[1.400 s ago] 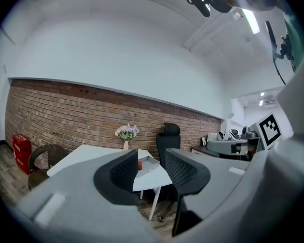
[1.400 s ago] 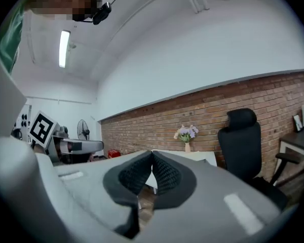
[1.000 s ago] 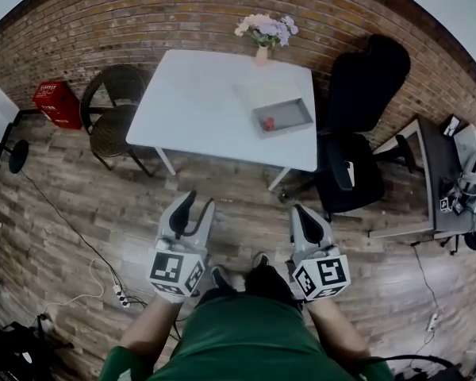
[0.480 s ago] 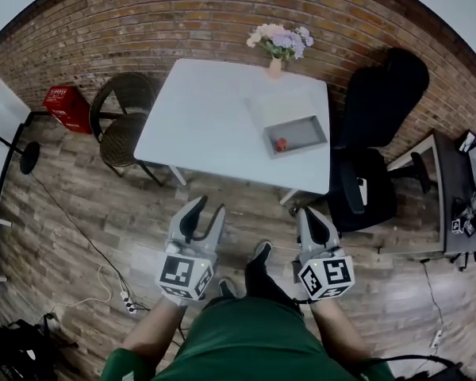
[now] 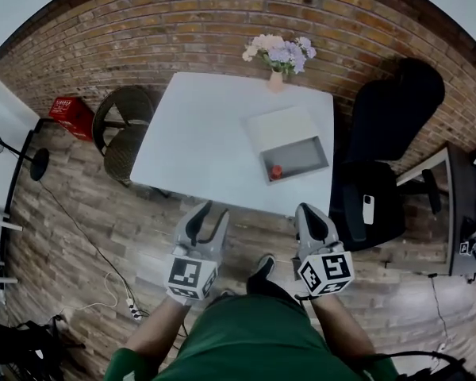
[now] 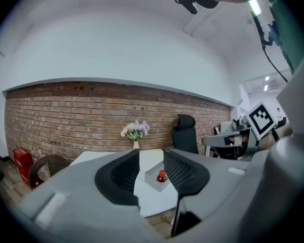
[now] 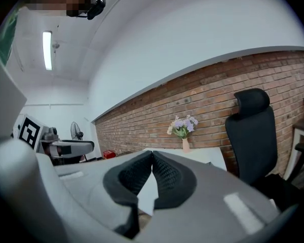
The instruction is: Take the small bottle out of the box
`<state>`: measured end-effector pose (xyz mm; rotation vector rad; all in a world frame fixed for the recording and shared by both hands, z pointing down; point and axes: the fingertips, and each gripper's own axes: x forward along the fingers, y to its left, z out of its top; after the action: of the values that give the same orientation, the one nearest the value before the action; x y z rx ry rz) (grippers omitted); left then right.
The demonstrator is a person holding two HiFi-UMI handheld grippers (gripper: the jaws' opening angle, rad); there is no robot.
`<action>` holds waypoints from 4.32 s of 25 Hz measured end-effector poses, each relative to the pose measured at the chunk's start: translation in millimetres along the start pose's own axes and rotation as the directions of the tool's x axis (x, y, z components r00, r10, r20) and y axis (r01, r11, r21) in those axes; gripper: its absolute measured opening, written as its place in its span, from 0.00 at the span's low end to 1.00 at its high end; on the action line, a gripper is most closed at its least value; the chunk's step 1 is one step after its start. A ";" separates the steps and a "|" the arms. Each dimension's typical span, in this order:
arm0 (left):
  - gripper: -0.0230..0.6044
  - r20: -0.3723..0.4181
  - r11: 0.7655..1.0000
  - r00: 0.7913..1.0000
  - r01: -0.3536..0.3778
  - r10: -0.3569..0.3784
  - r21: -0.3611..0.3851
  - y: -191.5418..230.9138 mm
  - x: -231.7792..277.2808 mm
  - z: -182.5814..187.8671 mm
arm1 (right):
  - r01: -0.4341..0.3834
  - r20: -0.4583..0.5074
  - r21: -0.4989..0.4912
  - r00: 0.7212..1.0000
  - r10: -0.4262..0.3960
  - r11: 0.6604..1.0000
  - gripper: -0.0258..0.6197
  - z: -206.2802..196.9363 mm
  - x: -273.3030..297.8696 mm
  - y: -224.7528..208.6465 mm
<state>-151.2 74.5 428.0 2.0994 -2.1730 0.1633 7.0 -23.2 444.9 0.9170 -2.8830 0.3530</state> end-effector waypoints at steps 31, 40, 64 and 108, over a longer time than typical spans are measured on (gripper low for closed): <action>0.42 -0.442 0.702 0.753 0.639 -0.487 0.315 -43.0 222.1 -137.9 | 0.396 -0.089 0.186 0.918 -0.386 0.899 0.04 -7.8 16.3 -106.4; 0.42 -0.483 0.561 0.615 0.782 -0.623 0.271 -61.6 250.0 -172.9 | 0.557 -0.105 0.215 0.830 -0.548 0.802 0.04 -16.5 10.5 -90.5; 0.27 -0.457 0.665 0.651 0.730 -0.607 0.158 -63.0 271.6 -180.7 | 0.534 -0.167 0.225 0.845 -0.508 0.815 0.04 -38.7 16.8 -73.8; 0.27 -0.034 0.719 0.741 0.637 -0.670 -0.276 -38.8 231.4 24.1 | 0.341 -0.091 0.281 0.940 -0.328 0.897 0.04 -6.5 32.7 -92.8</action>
<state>-120.5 -159.1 440.5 2.4614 -1.1735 -0.0389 34.3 -113.4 474.0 1.4075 -2.6045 0.7668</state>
